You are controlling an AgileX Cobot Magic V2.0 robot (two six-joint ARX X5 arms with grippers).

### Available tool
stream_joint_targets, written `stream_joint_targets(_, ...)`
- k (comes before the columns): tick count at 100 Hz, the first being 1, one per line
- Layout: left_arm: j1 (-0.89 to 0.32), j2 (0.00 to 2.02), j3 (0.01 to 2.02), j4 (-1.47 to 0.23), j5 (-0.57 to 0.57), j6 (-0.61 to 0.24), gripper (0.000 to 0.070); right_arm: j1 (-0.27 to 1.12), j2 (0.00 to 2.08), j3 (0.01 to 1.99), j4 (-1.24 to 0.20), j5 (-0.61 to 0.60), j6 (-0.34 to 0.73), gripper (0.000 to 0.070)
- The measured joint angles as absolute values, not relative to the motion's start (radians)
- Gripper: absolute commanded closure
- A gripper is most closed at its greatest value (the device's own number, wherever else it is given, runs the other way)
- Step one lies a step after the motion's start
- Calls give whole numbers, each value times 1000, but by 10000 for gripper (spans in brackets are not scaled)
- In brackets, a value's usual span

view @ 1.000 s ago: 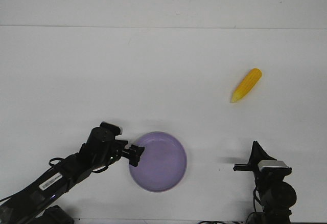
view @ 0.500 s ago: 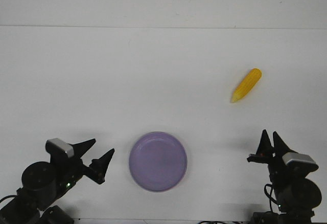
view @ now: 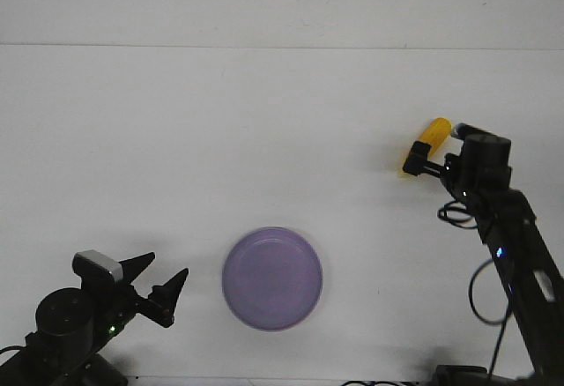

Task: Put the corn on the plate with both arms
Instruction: 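Reach the right gripper to the yellow corn cob and grasp it, then carry the corn with the right gripper and lower it onto the plate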

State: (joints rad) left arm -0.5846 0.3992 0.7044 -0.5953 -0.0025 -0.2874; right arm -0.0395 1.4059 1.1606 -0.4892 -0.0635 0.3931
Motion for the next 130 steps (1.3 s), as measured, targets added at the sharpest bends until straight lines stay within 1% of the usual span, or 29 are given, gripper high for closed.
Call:
stream_joint_targets(12, -585, 399, 704, -600, -3, -279, 201, -39, 1617, 1334, -546, -20, 426, 0)
stream_joint_targets(26, -585, 399, 704, -608, -3, -278, 201, -39, 1790, 1478, -599, 56, 450, 0)
stream_joint_targets(38, -585, 399, 704, -611, -3, -279, 201, -33, 1879, 1528, -595, 95, 472, 0)
stream_joint_targets(60, -585, 399, 704, -611, -3, -279, 201, -33, 1972, 1536, -541, 125, 524, 2)
stream_joint_targets(68, -585, 399, 704, -612, -3, -279, 202, -33, 1990, 1536, -505, 107, 541, 95)
stream_joint_targets(76, -585, 399, 704, -612, -3, -281, 202, -33, 1993, 1536, -504, 114, 549, 143)
stream_joint_targets(78, -585, 399, 704, -612, -3, -283, 202, -33, 1993, 1536, -503, 117, 551, 166)
stream_joint_targets(81, -585, 399, 704, -612, -3, -284, 202, -33, 1993, 1536, -499, 117, 554, 230)
stream_joint_targets(90, -585, 399, 704, -612, -3, -288, 202, -33, 1993, 1536, -494, 118, 559, 510)
stream_joint_targets(92, -585, 399, 704, -612, -3, -289, 202, -33, 1993, 1536, -495, 119, 559, 557)
stream_joint_targets(94, -585, 399, 704, -612, -3, -289, 202, -33, 1993, 1536, -496, 120, 559, 586)
stream_joint_targets(102, -585, 399, 704, -612, -3, -290, 202, -33, 1993, 1540, -505, 120, 558, 614)
stream_joint_targets(109, -585, 399, 704, -612, -3, -290, 202, -33, 1993, 1542, -516, 126, 558, 700)
stream_joint_targets(130, -585, 399, 704, -612, -3, -291, 202, -33, 1991, 1546, -537, 142, 549, 699)
